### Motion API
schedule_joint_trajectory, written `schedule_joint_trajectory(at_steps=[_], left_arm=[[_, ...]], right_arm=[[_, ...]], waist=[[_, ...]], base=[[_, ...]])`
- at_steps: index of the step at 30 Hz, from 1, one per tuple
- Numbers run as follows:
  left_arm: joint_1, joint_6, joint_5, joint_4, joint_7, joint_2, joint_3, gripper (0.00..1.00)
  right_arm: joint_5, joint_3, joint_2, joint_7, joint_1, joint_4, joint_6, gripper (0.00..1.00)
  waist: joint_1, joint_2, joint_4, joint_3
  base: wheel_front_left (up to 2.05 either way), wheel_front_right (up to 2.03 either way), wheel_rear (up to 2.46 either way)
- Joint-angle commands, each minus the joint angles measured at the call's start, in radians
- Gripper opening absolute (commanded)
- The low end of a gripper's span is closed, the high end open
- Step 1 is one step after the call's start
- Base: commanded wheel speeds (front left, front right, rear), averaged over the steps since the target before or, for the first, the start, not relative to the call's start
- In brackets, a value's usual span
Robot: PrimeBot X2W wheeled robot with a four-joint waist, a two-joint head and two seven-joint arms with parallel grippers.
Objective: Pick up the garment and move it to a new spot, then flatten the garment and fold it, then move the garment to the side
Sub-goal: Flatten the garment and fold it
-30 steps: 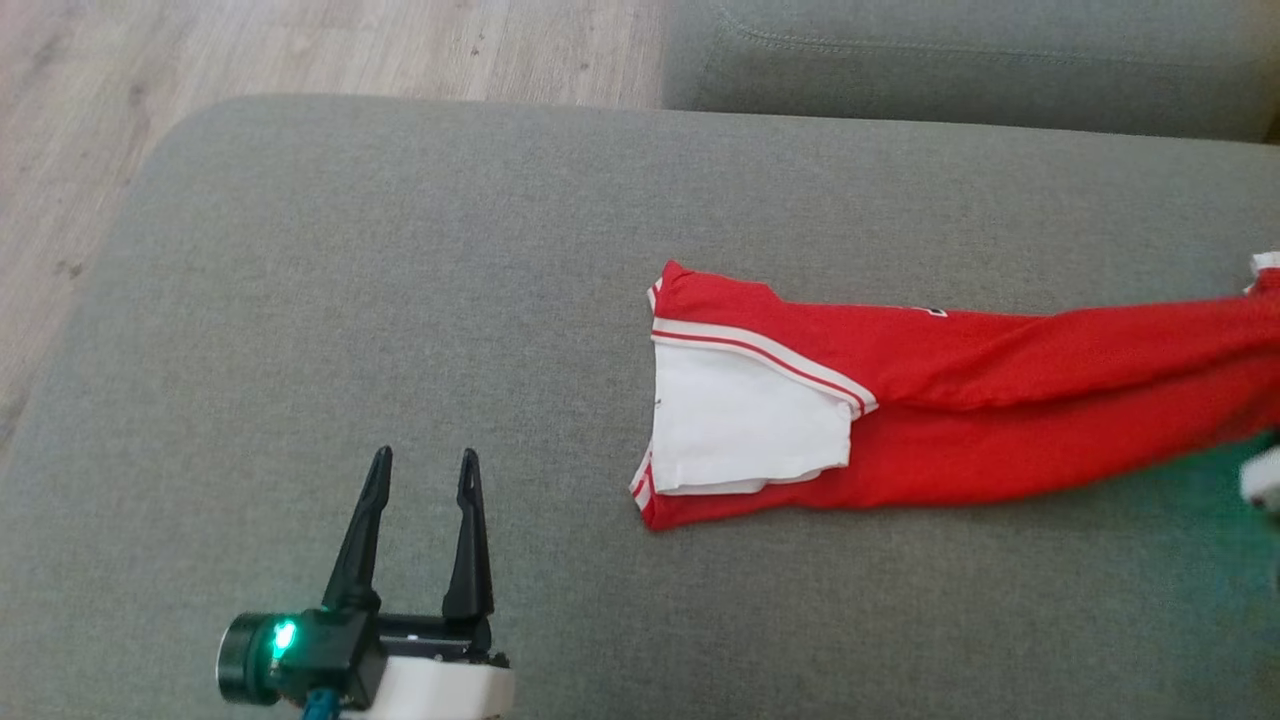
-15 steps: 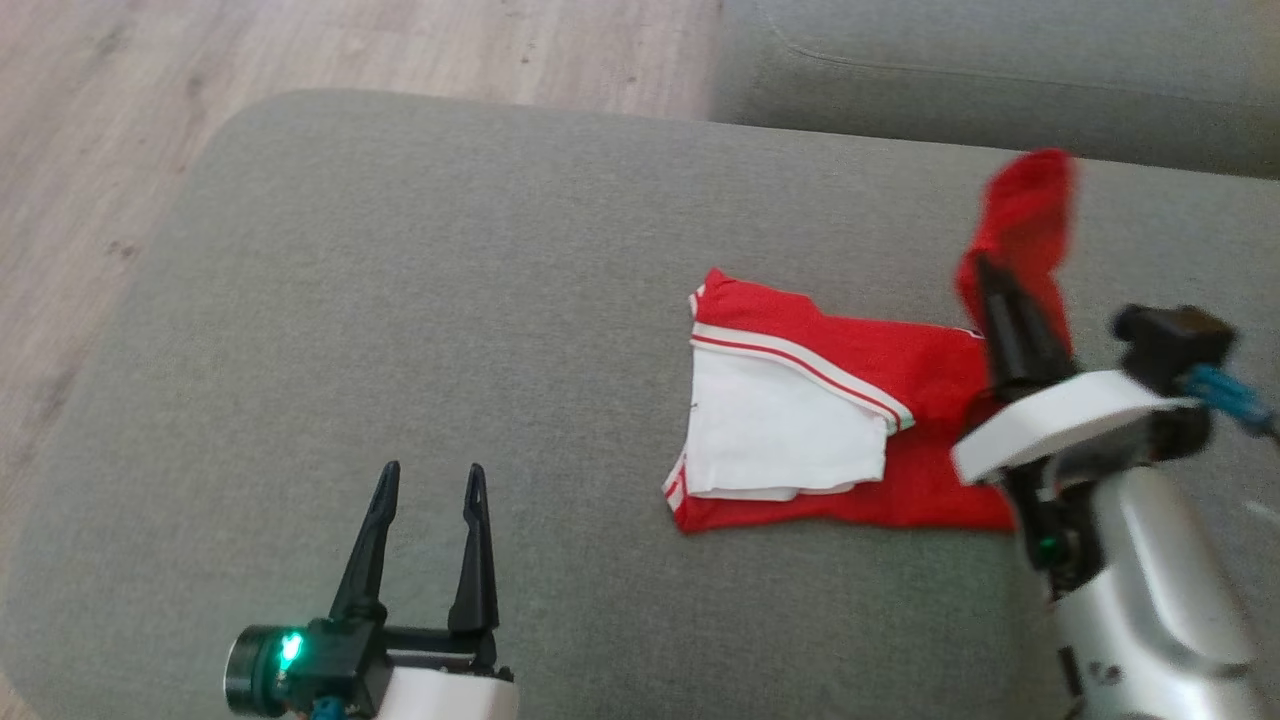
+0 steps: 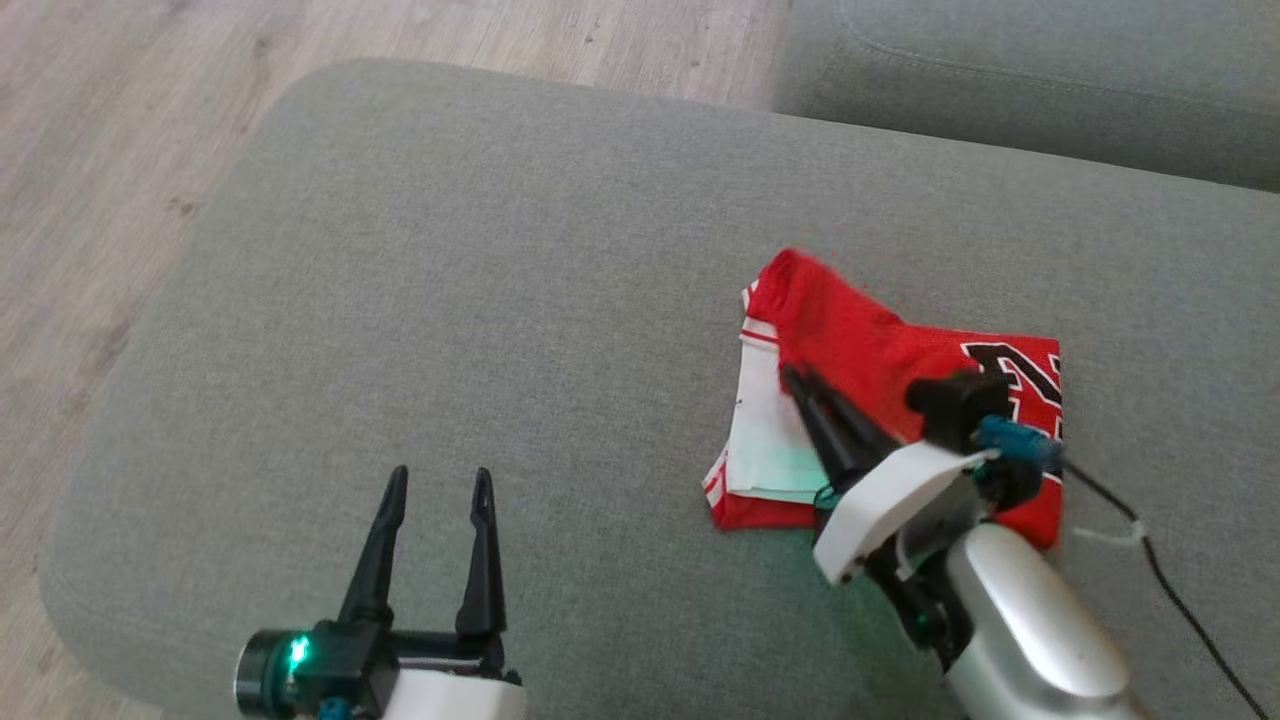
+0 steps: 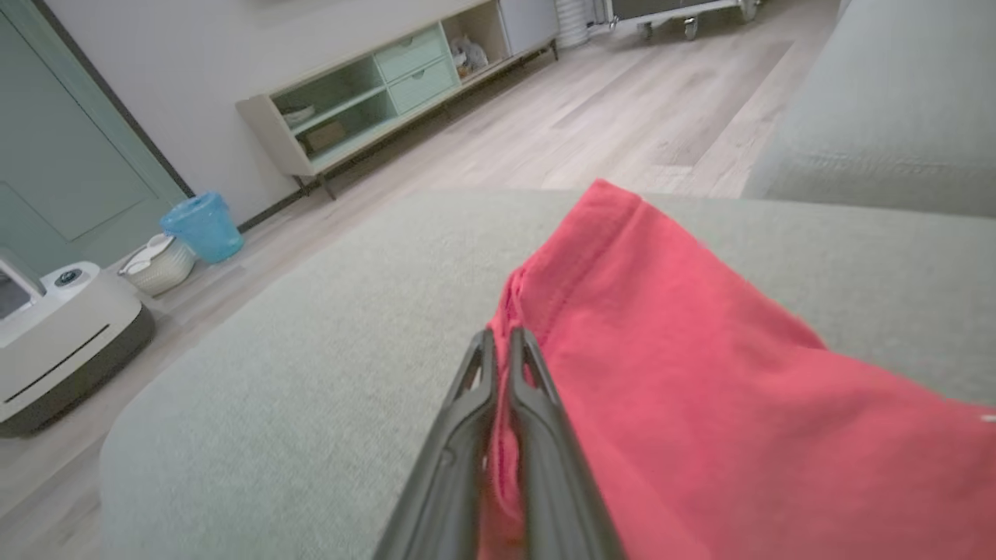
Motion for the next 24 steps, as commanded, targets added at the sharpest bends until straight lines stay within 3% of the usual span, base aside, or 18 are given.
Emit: schedule_joint_trajectory(at_steps=[1,5,6,7,14,18,24], left_arm=[[-0.033,0.009,-0.005,-0.026,-0.009,-0.006,0.018,1.0],[-0.042,0.011,-0.006,-0.023,-0.009,-0.006,0.011,1.0],[-0.043,0.012,-0.006,-0.022,-0.009,-0.006,0.011,1.0],[-0.043,0.012,-0.006,-0.022,-0.009,-0.006,0.011,1.0],[-0.034,0.016,0.001,-0.021,-0.009,-0.006,0.03,1.0],[-0.021,0.016,0.007,-0.023,-0.009,-0.006,0.039,1.0],[-0.003,0.015,0.014,-0.024,-0.009,-0.006,0.066,1.0]], right_arm=[[0.009,0.034,0.019,-0.01,-0.023,-0.011,-0.001,0.0],[0.06,0.075,0.019,-0.059,-0.04,0.055,-0.001,0.01],[0.073,0.082,0.019,-0.071,-0.046,0.072,-0.001,0.45],[0.089,0.086,0.019,-0.087,-0.052,0.085,-0.001,1.0],[0.158,0.092,0.019,-0.231,-0.091,0.097,-0.001,1.0],[0.136,0.026,0.017,-0.276,-0.085,0.081,-0.001,1.0],[0.122,-0.091,-0.046,-0.288,-0.022,0.0,-0.001,1.0]], waist=[[0.0,0.0,0.006,0.004],[0.0,0.0,0.015,0.006],[0.0,0.0,0.016,0.007],[0.0,0.0,0.015,0.008],[0.0,0.0,-0.031,-0.01],[0.0,0.0,-0.077,-0.042],[0.0,0.0,-0.136,-0.088]], base=[[0.0,0.0,0.0],[0.0,0.0,0.0],[0.0,0.0,0.0],[0.0,0.0,0.0],[0.0,0.0,0.0],[0.0,0.0,0.0],[0.0,0.0,0.0]])
